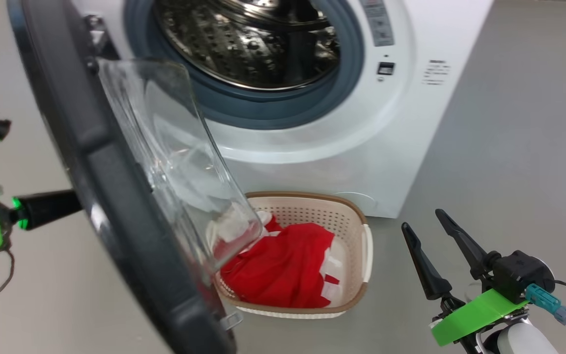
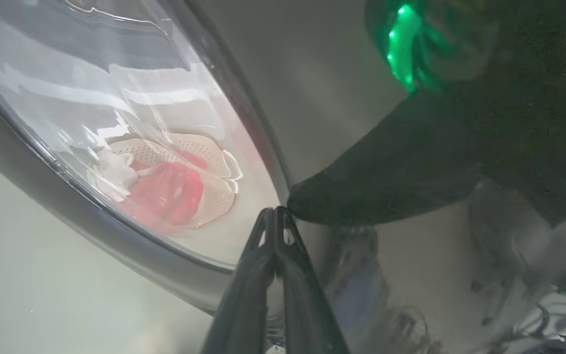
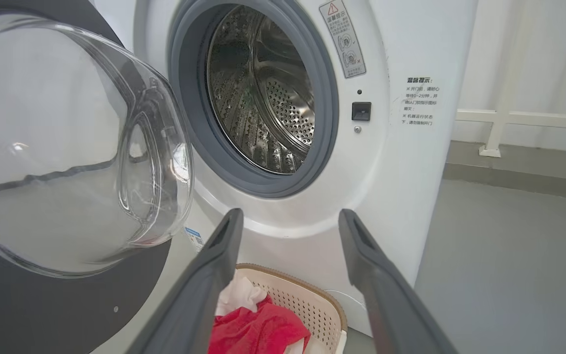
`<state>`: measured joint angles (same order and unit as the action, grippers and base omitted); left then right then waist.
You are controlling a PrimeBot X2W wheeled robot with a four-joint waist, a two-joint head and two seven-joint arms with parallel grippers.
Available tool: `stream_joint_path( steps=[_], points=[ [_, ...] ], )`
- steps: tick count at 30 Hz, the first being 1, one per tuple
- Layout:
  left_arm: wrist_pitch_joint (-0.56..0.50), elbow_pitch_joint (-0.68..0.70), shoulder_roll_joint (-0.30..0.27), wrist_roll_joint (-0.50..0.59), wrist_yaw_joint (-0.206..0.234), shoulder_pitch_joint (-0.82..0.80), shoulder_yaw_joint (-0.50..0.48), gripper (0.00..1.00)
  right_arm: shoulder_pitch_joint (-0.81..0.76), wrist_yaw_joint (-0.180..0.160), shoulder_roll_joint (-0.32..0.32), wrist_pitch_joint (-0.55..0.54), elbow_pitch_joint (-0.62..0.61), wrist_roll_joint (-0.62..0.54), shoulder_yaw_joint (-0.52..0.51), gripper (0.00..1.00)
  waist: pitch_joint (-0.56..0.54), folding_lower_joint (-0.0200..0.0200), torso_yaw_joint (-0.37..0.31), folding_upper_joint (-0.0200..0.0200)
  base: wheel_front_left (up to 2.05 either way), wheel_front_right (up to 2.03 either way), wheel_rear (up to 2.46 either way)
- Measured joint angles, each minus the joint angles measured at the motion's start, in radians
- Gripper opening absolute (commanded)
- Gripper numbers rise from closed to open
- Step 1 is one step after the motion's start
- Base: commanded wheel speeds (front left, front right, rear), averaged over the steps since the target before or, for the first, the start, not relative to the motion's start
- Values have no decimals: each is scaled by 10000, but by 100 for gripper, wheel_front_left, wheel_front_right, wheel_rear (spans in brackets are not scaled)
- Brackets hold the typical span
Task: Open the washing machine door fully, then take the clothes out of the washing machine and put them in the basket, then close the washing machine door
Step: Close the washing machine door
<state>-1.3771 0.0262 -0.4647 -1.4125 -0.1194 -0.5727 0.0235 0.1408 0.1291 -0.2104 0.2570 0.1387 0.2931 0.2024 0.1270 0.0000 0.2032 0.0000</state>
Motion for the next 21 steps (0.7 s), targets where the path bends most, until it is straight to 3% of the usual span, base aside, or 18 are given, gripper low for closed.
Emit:
stream_joint_path(
  steps=[21],
  points=[
    [1837,-552,696,554,-6,-1266,878,0,11,0,278,0,-102,-10,-203,100,375,0,-1919,0,0,0,0]
  ],
)
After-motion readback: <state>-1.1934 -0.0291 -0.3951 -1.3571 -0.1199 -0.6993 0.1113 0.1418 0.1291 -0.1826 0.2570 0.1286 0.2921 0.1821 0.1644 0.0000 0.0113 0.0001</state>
